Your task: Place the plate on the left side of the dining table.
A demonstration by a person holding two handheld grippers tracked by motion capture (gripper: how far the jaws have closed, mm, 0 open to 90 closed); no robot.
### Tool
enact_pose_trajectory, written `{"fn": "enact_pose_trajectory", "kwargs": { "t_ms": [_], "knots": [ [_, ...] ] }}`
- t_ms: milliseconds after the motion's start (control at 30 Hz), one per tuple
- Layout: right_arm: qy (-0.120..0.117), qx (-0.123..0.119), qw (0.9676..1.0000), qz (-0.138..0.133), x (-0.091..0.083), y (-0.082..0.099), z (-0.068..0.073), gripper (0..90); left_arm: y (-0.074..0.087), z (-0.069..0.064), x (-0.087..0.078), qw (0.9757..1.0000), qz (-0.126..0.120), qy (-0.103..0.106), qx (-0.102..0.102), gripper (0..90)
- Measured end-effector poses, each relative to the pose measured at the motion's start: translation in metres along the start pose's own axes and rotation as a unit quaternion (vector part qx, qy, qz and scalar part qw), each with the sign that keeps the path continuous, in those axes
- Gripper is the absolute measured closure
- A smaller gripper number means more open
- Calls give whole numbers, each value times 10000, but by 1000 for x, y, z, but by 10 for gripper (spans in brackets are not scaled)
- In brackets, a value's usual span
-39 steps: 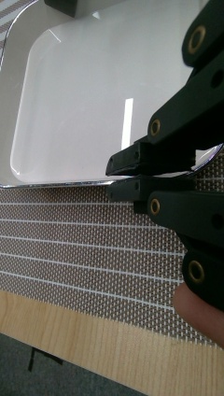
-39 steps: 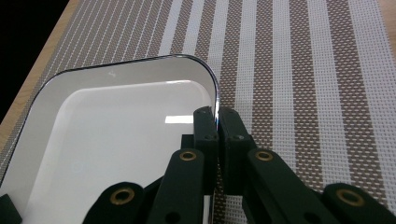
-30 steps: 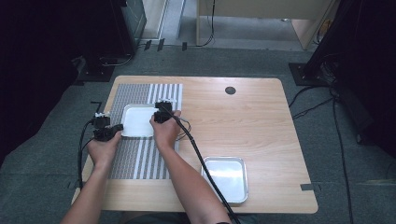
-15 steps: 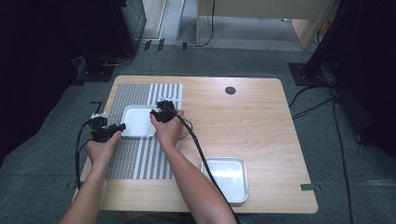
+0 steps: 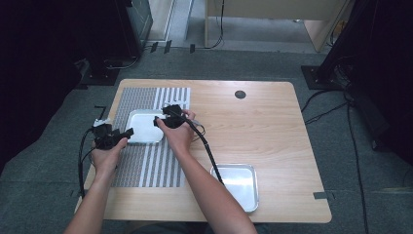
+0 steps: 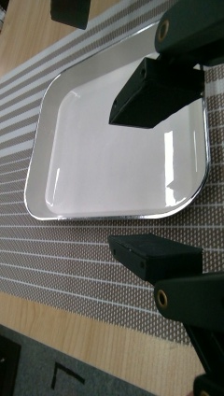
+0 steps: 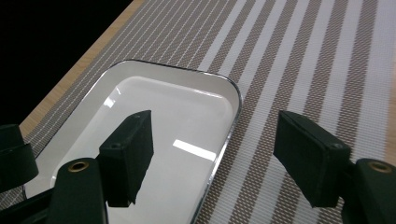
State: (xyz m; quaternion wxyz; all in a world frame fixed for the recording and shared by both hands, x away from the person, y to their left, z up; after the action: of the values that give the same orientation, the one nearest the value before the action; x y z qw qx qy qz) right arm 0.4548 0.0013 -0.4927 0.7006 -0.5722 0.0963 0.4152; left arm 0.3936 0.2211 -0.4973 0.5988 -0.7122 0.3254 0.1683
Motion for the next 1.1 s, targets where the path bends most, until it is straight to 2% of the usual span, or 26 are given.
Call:
{"fn": "enact_pose_trajectory", "kwargs": {
  "t_ms": [200, 367, 567, 833, 1100],
  "knots": [
    [50, -69, 9999, -75, -18, 0, -9, 285, 1, -10, -9, 9997, -132, 125, 135, 276],
    [71, -136, 9998, -90, -32, 4, -22, 271, 3, -13, -19, 9991, -321, 250, 132, 241],
    [38, -283, 9995, -131, -52, 9, -31, 253, 8, -18, -30, 9984, -428, 340, 107, 194],
    [2, -380, 9990, -223, -78, 16, -43, 237, 19, -31, -43, 9971, -488, 541, 206, 170],
    [-24, -457, 9983, -362, -108, 21, -55, 231, 26, -43, -57, 9958, -601, 651, 243, 137]
  ]
}}
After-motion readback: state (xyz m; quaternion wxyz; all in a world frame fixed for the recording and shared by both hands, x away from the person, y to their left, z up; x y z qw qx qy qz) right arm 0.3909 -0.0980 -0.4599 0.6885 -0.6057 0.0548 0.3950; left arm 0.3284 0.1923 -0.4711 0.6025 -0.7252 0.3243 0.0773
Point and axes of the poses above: each handheld gripper's, and its own axes: x roughly forward along the jaws, y roughly out of its underside, z roughly to its left, the point moved 2 cm from there along x, roughly forward along the jaws, and after that the axes turned 2 degrees about x, right-handed, at the moved point
